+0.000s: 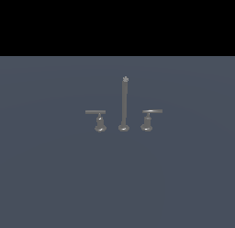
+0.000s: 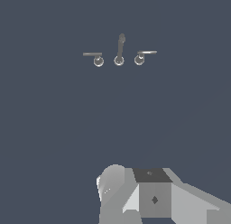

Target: Turn on the faucet by rotating a designated handle.

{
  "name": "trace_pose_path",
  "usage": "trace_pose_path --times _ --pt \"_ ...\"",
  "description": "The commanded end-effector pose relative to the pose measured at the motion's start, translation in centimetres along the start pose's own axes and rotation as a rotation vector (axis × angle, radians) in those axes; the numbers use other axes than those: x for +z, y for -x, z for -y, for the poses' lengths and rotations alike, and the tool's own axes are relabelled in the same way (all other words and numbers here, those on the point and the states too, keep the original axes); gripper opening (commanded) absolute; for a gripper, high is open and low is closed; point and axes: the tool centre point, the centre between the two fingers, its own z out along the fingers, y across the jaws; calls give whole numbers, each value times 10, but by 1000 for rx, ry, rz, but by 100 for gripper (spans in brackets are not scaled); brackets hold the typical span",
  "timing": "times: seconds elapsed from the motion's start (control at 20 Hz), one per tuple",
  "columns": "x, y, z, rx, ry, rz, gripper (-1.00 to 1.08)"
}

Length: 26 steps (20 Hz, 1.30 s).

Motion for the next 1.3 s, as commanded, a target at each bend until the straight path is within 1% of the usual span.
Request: trace_pose_path --times 0.0,0.3,0.6,0.9,1.25 --pt "0 0 0 0 0 0 -100" --pt "5 -2 4 19 0 0 -100" --pt "20 -7 16 76 -1 1 -100" --pt "45 -17 35 171 -1 2 -100" --pt "84 -36 64 317 -3 4 -100"
